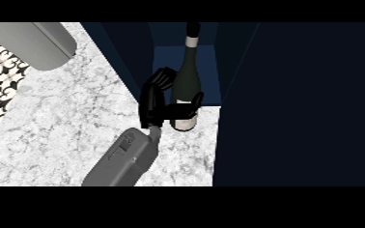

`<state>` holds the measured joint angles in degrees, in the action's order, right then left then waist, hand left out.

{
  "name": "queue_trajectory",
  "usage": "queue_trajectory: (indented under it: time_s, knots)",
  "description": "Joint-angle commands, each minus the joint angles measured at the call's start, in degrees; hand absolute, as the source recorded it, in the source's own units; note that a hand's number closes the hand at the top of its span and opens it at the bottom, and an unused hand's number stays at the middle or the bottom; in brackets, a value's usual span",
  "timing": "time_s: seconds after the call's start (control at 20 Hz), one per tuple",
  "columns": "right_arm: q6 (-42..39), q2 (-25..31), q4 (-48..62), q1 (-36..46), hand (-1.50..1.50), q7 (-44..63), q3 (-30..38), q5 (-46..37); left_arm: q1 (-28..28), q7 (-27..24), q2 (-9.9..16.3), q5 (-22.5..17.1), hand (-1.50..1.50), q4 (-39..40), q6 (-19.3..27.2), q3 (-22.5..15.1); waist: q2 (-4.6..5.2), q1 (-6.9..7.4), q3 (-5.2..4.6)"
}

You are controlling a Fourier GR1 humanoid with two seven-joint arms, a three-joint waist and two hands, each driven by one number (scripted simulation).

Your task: Pick up the wine, place it into the cabinet and close the cabinet

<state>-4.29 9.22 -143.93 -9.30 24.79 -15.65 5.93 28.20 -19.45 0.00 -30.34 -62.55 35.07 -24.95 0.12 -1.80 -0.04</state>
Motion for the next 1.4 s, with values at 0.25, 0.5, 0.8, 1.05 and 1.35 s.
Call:
queue_trajectory:
  time_s: [0.25, 0.5, 0.8, 1.05, 1.35]
  knots:
    - [-1.2, 0.4, -10.8, -3.9, -1.50, 3.2, 1.3, 6.1, 1.3, -12.6, 0.0, -11.3, 1.50, 12.8, -6.5, 1.8, 0.20, -0.50, -0.06]
    - [-2.5, 0.5, -12.1, -6.9, -1.50, 2.7, 0.6, 6.7, 6.1, -9.4, 0.0, -15.1, 1.50, 13.6, -3.8, -0.2, -0.09, -0.25, 0.02]
    - [-2.1, -1.3, -8.4, -5.9, -1.50, 0.8, 0.9, 6.4, 14.1, -10.2, 0.0, -17.7, 1.50, 22.3, -4.7, 2.3, 0.09, -0.23, 0.02]
    - [-2.9, -0.4, -11.2, -7.8, -1.50, 2.6, 1.6, 7.3, 20.3, -7.3, 0.0, -18.5, 1.50, 26.8, -3.5, 4.6, 0.06, -0.41, 0.02]
    - [-4.1, -0.1, -10.2, -6.8, -1.50, 2.2, 4.0, 8.4, 26.2, -7.4, 0.8, -19.2, 1.50, 31.6, -4.1, 7.1, 0.08, -0.20, 0.04]
